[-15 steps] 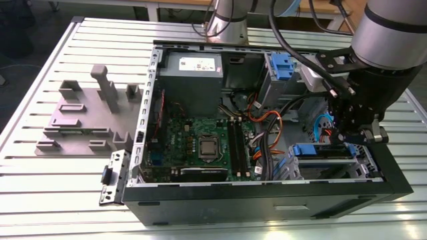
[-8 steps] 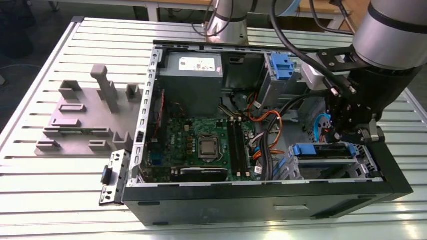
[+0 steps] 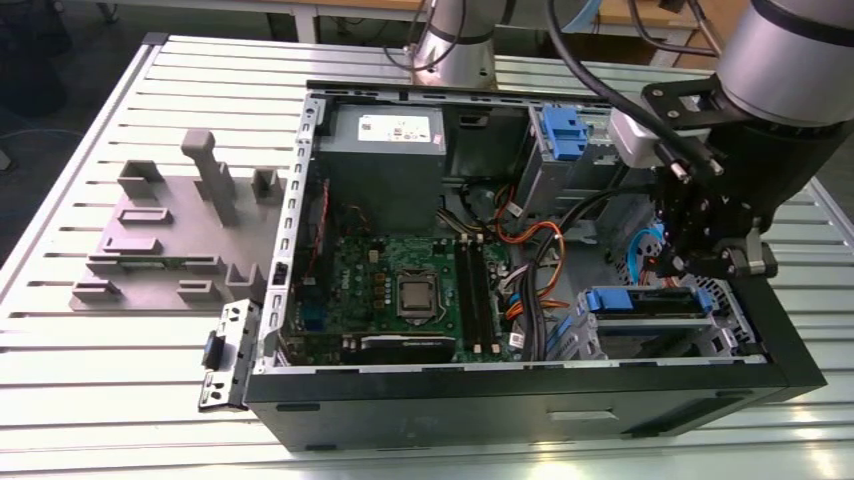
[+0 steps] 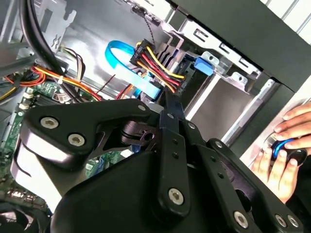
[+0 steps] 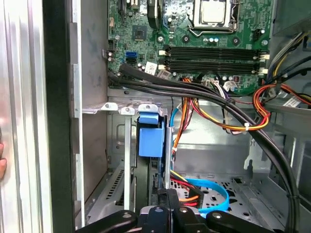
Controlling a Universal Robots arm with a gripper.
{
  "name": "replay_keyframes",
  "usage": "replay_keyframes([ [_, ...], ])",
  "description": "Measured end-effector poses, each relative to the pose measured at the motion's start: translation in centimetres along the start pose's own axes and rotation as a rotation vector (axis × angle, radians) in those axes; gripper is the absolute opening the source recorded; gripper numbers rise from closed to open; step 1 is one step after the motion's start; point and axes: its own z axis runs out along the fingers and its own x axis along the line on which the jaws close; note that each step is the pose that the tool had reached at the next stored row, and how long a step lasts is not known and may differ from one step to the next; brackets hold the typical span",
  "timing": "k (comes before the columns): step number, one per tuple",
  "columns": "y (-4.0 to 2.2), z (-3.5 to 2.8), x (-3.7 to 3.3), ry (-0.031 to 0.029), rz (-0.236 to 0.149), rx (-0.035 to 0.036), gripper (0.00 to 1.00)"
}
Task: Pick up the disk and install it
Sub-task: 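Insert the second disk wire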
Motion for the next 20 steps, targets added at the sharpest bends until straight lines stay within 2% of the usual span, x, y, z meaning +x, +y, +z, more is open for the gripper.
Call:
replay_keyframes([
  [6,-0.19,-1.24,0.05,-0.0011,0.000,-0.0032,0.11],
  [10,-0.31,-2.07,0.07,-0.0024,0.000,-0.0081,0.11],
  [14,-0.46,-2.30,0.02,-0.0031,0.000,-0.0131,0.11],
  [20,-1.04,-2.24,-0.15,-0.0032,0.001,-0.0387,0.11],
])
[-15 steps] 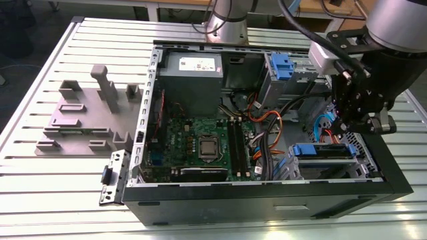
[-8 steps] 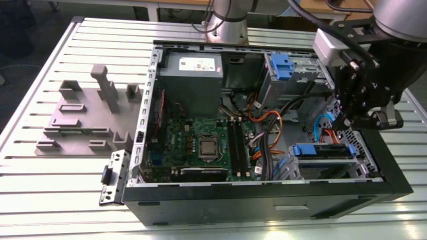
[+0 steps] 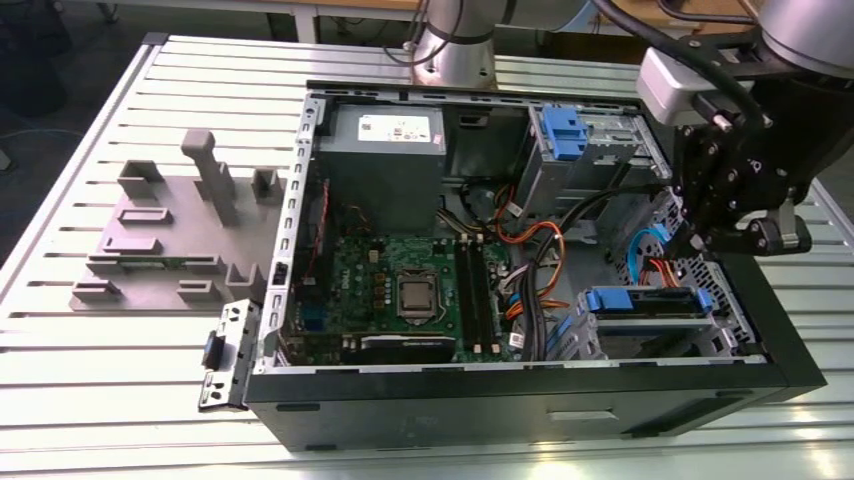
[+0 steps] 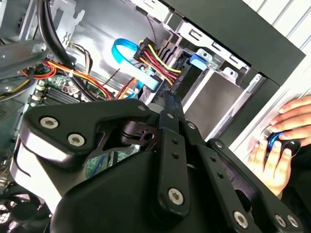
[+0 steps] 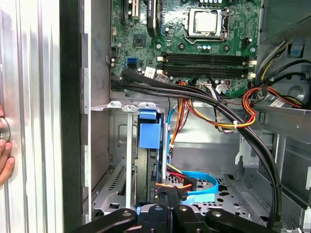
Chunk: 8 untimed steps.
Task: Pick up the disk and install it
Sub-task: 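Insert the second disk wire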
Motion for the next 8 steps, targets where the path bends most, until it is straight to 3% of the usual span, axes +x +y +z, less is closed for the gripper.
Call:
replay_keyframes([
  [4,-0.07,0.02,-0.22,-0.0040,0.004,-0.0106,0.11],
  [8,-0.26,0.04,-0.50,-0.0040,0.008,-0.0297,0.11],
])
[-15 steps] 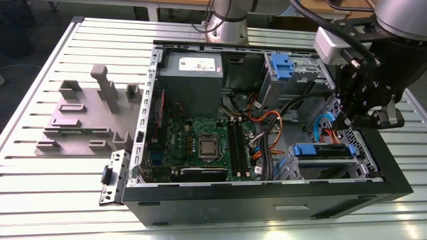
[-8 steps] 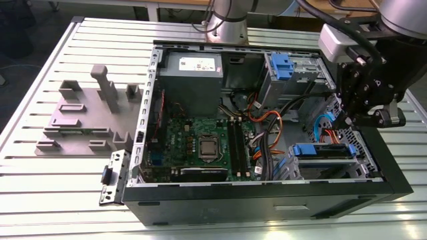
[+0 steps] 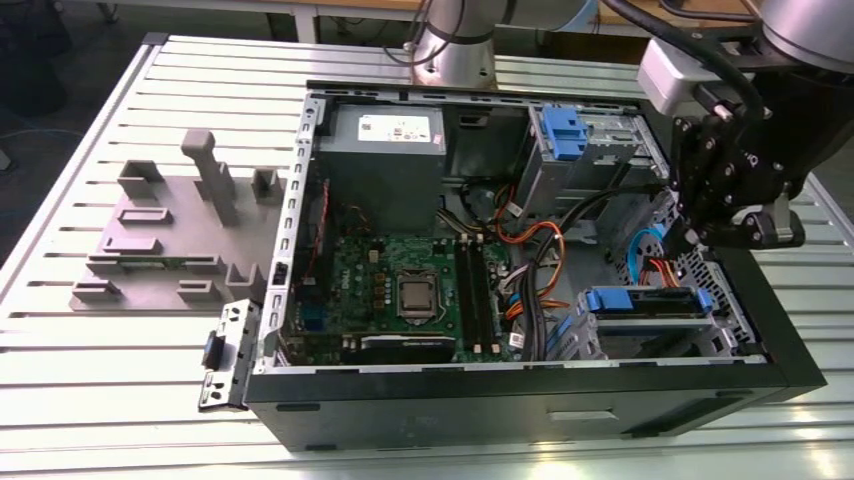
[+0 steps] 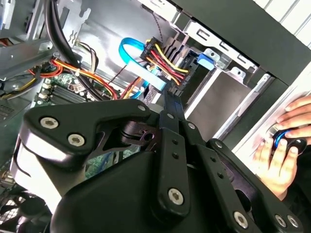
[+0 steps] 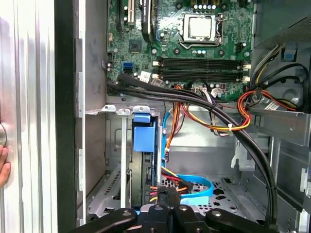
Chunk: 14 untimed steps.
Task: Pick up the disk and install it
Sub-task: 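Insert the second disk wire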
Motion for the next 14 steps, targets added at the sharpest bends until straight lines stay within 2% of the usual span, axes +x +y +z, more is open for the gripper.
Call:
replay_keyframes([
  [2,-0.21,0.03,-0.09,-0.0003,0.000,-0.0085,0.11],
  [6,-0.59,0.06,-0.23,-0.0004,0.001,-0.0205,0.11],
  [14,-0.68,0.08,-0.65,0.0005,0.005,-0.0235,0.11],
])
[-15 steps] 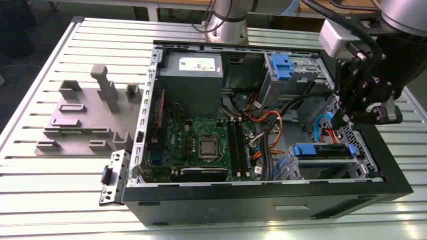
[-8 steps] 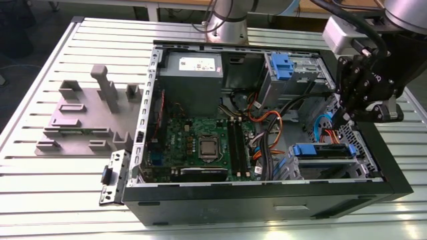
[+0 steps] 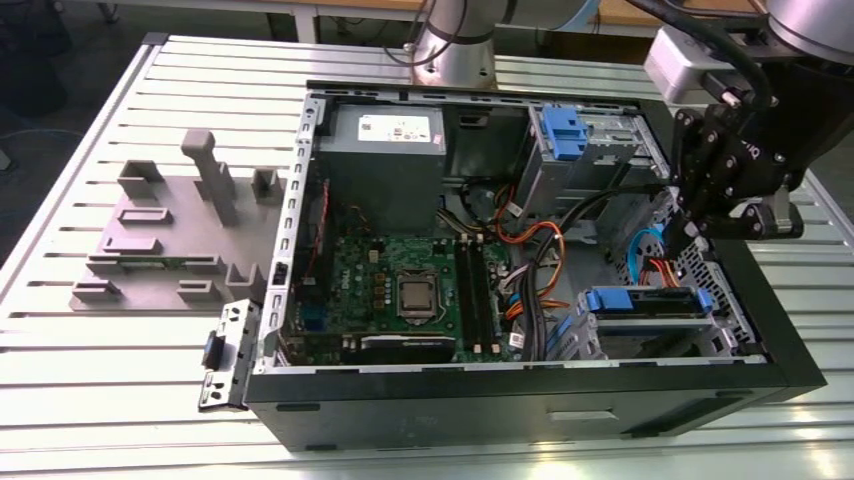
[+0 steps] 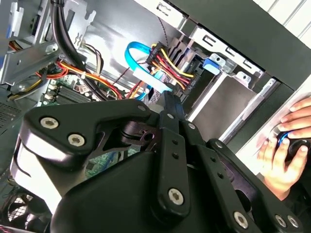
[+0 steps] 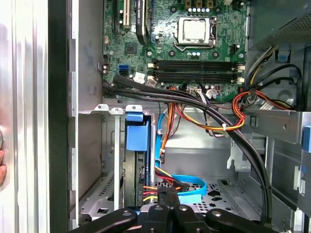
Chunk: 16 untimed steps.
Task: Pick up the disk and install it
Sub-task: 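Insert the second disk wire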
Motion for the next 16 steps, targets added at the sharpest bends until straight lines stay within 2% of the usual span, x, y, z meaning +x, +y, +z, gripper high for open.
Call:
replay_keyframes([
  [2,-0.05,0.00,-0.01,0.0004,0.000,-0.0024,0.11],
  [3,-0.08,0.02,-0.01,0.0005,0.000,-0.0039,0.17],
  [4,-0.10,0.03,-0.01,0.0007,0.000,-0.0059,0.17],
  [5,-0.15,0.06,0.00,0.0004,0.000,-0.0115,0.17],
  [6,-0.23,0.07,0.00,0.0004,-0.001,-0.0209,0.24],
  [9,-0.42,0.11,-0.01,0.0000,-0.001,-0.0536,0.24],
  [10,-0.45,0.13,-0.01,-0.0001,-0.001,-0.0584,0.24],
  [16,-0.53,0.18,-0.03,-0.0002,0.000,-0.0611,0.24],
])
